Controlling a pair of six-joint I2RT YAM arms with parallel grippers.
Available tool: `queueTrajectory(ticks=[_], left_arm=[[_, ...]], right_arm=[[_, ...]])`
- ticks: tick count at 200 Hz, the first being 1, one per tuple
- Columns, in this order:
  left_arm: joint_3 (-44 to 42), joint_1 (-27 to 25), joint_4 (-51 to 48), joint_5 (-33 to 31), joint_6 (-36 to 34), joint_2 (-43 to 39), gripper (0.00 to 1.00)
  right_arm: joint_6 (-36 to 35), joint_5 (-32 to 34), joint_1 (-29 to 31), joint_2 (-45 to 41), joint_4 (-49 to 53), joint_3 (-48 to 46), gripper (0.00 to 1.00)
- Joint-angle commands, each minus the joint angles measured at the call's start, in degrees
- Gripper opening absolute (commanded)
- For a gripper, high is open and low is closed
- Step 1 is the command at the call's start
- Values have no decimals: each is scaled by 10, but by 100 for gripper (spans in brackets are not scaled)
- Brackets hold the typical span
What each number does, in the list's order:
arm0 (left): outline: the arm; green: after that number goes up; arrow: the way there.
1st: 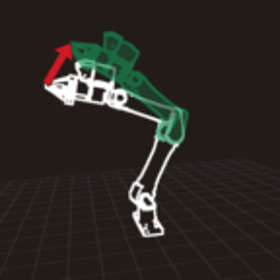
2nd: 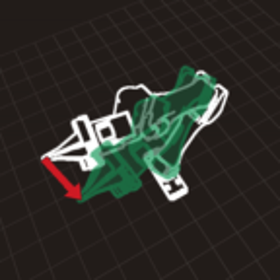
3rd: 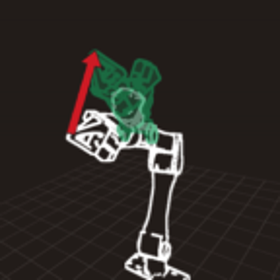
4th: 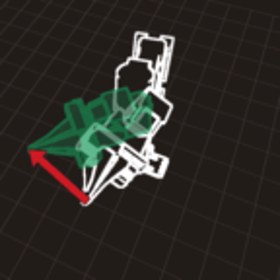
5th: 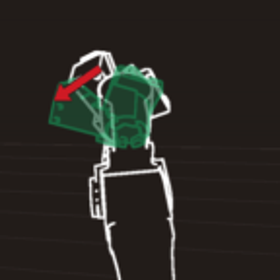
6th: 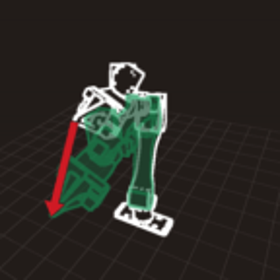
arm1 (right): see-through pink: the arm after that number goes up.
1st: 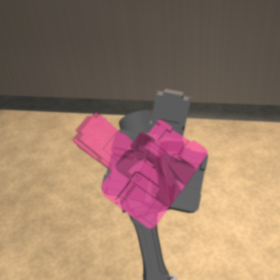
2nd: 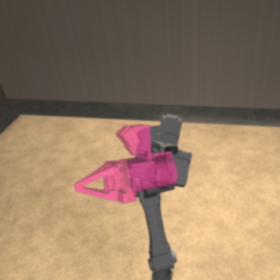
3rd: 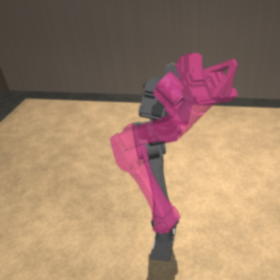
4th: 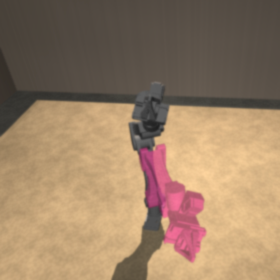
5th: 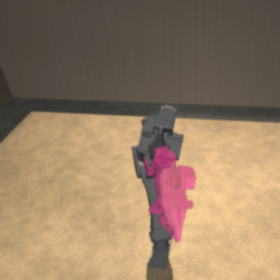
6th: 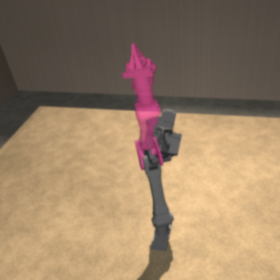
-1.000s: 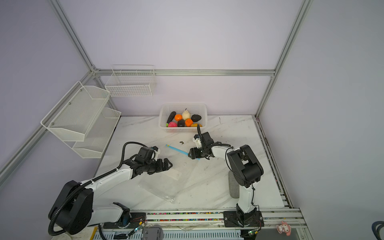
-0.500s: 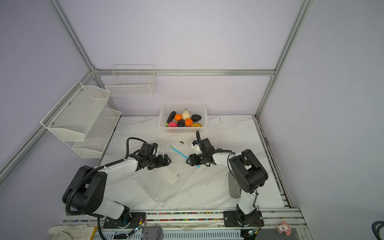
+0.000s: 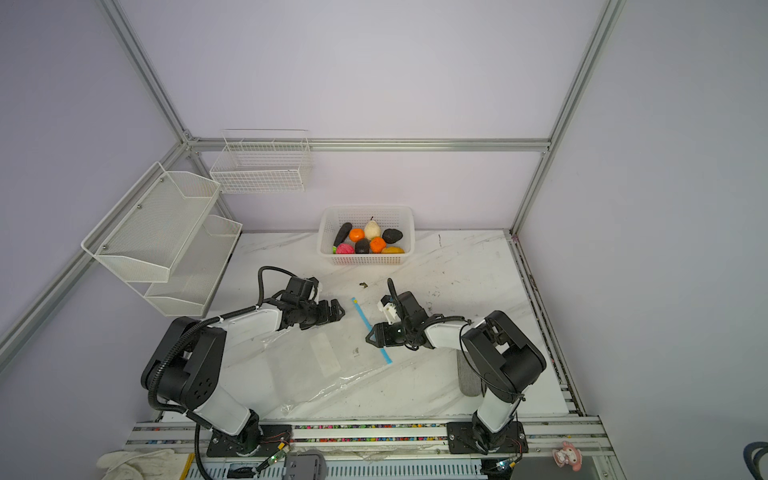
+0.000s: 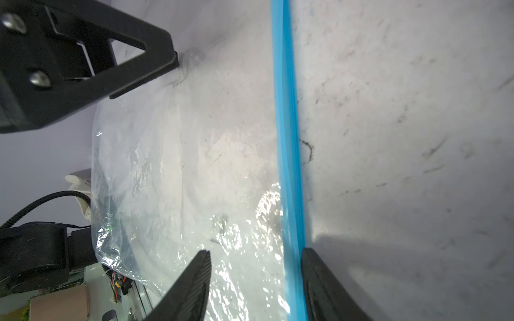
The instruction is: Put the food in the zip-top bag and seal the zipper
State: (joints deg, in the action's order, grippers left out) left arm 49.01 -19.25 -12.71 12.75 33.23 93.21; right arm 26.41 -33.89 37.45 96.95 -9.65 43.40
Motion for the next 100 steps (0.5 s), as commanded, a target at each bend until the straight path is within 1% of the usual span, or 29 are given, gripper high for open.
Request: queueTrajectory(ticks=[1, 39, 100], left_arm=[[7, 3, 3, 14, 0, 7, 99], [-7, 0, 17, 21, 8, 6, 98], [-6, -8, 26, 31, 14, 14, 98]], right_arm=[[36, -32, -1, 3, -55, -8, 53], [43, -45, -1, 15, -71, -7, 41], [64, -56, 0, 31, -110, -23, 30]])
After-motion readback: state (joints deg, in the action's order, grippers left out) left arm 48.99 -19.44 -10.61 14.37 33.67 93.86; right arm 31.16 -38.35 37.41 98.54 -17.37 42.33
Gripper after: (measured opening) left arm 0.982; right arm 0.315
